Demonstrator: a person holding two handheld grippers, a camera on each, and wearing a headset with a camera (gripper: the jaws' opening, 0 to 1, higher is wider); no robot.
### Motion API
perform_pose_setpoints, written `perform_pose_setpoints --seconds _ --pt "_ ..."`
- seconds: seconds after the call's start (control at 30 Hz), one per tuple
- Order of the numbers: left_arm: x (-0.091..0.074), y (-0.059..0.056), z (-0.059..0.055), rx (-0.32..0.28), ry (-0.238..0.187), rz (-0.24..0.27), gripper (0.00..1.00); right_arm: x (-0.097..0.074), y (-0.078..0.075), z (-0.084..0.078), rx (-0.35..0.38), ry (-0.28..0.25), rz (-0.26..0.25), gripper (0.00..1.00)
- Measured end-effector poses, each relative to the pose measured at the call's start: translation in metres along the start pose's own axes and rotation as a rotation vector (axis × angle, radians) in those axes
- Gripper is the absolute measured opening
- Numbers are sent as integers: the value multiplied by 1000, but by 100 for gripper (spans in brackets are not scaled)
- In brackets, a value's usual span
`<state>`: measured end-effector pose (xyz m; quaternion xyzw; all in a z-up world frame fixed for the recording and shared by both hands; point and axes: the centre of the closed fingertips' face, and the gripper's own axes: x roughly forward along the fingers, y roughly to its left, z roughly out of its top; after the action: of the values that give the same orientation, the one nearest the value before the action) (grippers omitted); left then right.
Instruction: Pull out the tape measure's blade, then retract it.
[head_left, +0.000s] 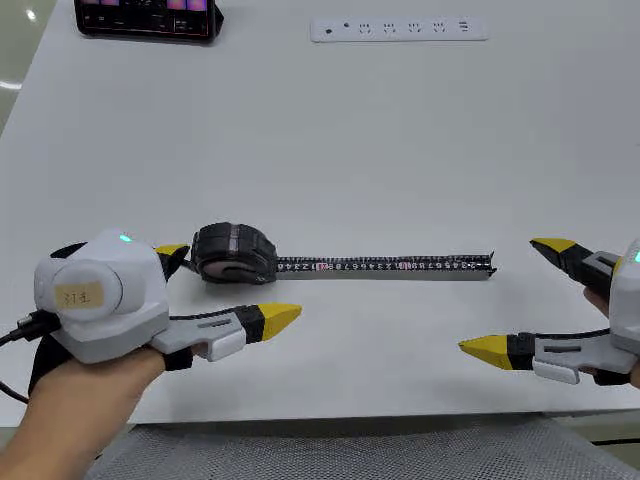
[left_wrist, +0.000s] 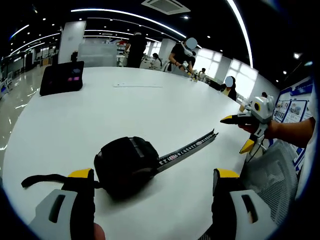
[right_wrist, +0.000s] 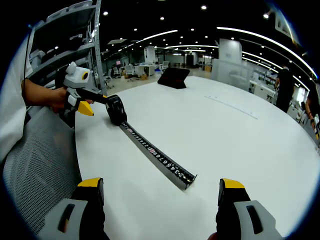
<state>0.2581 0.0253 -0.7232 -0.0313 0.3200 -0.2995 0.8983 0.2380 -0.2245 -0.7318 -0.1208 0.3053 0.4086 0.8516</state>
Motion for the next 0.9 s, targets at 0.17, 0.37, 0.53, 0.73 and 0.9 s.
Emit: perform_pose_setpoints --seconds 0.17,0.37,0.53,0.73,0.9 --pt "1 0 0 -4 0 5 95 0 1 -1 -4 1 5 92" --pt "1 0 0 -3 0 15 95 -1 3 -1 -9 -1 12 89" --pt "2 2 1 -30 -9 35 93 0 -1 -1 -24 14 21 84" --pt "5 8 3 -61 -20 81 87 1 -10 0 -79 37 37 78" --pt "10 12 5 -97 -33 122 84 2 -19 0 -94 60 43 74"
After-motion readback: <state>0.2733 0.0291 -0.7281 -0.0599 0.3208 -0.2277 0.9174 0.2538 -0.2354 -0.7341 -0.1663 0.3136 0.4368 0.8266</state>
